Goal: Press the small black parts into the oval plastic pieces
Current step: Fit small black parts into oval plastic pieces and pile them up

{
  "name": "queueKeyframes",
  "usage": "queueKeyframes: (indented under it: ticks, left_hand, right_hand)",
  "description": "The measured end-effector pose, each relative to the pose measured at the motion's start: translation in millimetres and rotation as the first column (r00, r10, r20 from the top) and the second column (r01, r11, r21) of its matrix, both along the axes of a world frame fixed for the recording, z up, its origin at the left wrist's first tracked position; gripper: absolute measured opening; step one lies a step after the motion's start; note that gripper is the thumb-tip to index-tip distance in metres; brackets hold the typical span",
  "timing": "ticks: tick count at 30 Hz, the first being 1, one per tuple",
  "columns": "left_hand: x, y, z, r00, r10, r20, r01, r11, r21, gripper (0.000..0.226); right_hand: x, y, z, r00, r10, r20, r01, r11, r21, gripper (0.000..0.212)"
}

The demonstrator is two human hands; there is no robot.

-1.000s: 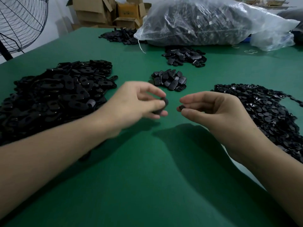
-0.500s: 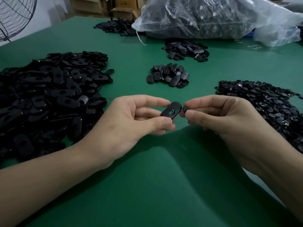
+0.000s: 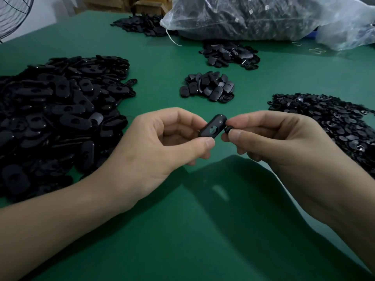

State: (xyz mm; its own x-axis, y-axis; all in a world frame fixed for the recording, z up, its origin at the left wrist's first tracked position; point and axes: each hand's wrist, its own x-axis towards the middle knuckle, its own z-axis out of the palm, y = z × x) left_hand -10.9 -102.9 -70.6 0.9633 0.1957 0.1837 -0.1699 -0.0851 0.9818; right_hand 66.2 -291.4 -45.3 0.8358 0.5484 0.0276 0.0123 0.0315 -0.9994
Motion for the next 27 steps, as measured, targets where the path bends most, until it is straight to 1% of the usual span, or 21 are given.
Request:
queueKeyframes:
  ticks: [2, 6, 7, 8, 10, 13, 16, 18, 20, 24, 27]
  left_hand:
    - [-0.3, 1.1, -0.9, 1.0, -0.026, -0.011, 0.026, 0.999, 0.042, 0.017]
    - [0.3, 1.2, -0.7, 0.999, -0.047, -0.02, 0.049, 0.995, 0.091, 0.045]
    - [0.3, 0.8, -0.3, 0.998, -0.057, -0.017, 0.058, 0.994, 0.096, 0.048]
    - [0.1, 0.3, -0.1, 0.998, -0.066, -0.013, 0.067, 0.992, 0.104, 0.046]
    - [-0.1, -0.8, 0.1, 0.998, -0.068, -0.005, 0.068, 0.992, 0.104, 0.036]
    - [0.2, -0.3, -0.4, 0.999, -0.044, -0.007, 0.045, 0.998, 0.051, 0.018]
    - [1.2, 1.3, -1.1, 0.999, -0.038, -0.017, 0.038, 0.999, -0.031, 0.008]
    - [1.7, 2.3, -2.0, 1.0, -0.016, -0.016, 0.015, 0.998, -0.058, 0.007]
    - [2.3, 2.7, -2.4, 1.0, 0.013, -0.008, -0.014, 0.999, -0.052, 0.008]
    - [3.3, 2.5, -1.8, 0.997, 0.072, 0.023, -0.073, 0.996, 0.044, 0.01]
    - [3.8, 2.9, -1.2, 0.998, 0.052, 0.022, -0.052, 0.999, -0.009, 0.01]
  right_hand:
    - [-0.3, 0.2, 0.3, 1.0, 0.001, 0.0, -0.001, 1.0, -0.01, 0.038]
    - [-1.4, 0.6, -0.1, 1.0, 0.014, -0.025, -0.014, 1.0, 0.006, 0.035]
    - [-1.6, 0.7, -0.2, 0.999, 0.017, -0.029, -0.016, 1.0, 0.008, 0.032]
    - [-1.6, 0.8, -0.4, 0.999, 0.018, -0.031, -0.017, 1.0, 0.006, 0.031]
    - [-1.5, 0.8, -0.4, 0.999, 0.014, -0.032, -0.014, 1.0, 0.002, 0.031]
    - [-1.9, 1.0, -0.1, 0.999, 0.013, -0.035, -0.013, 1.0, 0.005, 0.03]
    - [-1.7, 0.4, 0.2, 1.0, 0.009, -0.029, -0.009, 1.0, 0.003, 0.029]
    - [-1.4, 0.4, 0.4, 1.0, 0.007, -0.03, -0.007, 1.0, 0.01, 0.028]
    - [-1.8, 0.8, 0.1, 1.0, 0.004, -0.03, -0.004, 1.0, 0.01, 0.029]
    - [-4.3, 1.9, -1.8, 0.999, 0.022, -0.031, -0.022, 1.0, -0.021, 0.028]
    - [-5.9, 3.1, -3.4, 0.999, 0.042, -0.021, -0.043, 0.997, -0.06, 0.03]
